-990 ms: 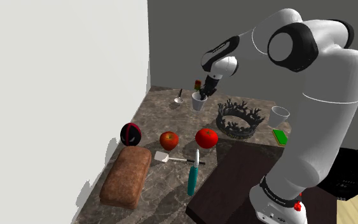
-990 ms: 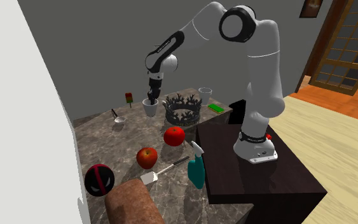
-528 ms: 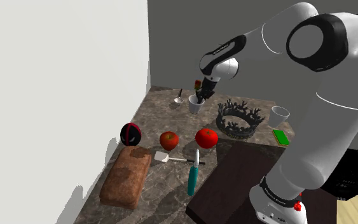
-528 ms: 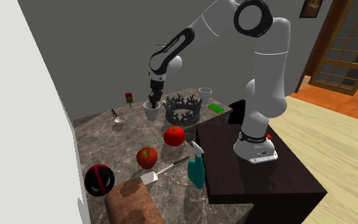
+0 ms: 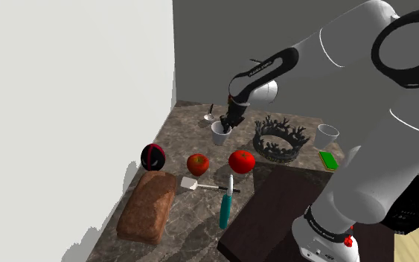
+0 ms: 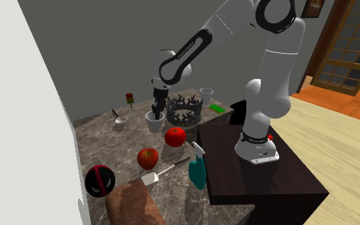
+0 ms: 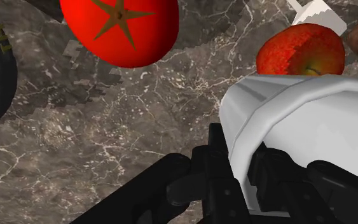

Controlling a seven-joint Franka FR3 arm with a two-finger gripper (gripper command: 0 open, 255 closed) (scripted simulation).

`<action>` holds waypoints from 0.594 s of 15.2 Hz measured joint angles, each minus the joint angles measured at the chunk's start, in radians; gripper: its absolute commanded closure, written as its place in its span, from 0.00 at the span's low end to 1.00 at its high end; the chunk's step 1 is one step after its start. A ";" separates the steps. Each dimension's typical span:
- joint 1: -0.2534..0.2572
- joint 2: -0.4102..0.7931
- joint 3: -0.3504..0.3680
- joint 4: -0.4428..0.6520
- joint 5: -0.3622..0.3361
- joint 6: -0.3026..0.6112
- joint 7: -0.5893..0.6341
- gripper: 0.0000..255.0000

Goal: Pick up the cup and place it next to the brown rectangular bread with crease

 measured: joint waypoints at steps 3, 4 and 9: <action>0.030 -0.065 0.041 -0.070 -0.029 0.023 0.090 1.00; 0.040 -0.082 0.057 -0.090 -0.035 0.031 0.122 1.00; 0.092 -0.136 0.143 -0.163 -0.051 0.072 0.267 1.00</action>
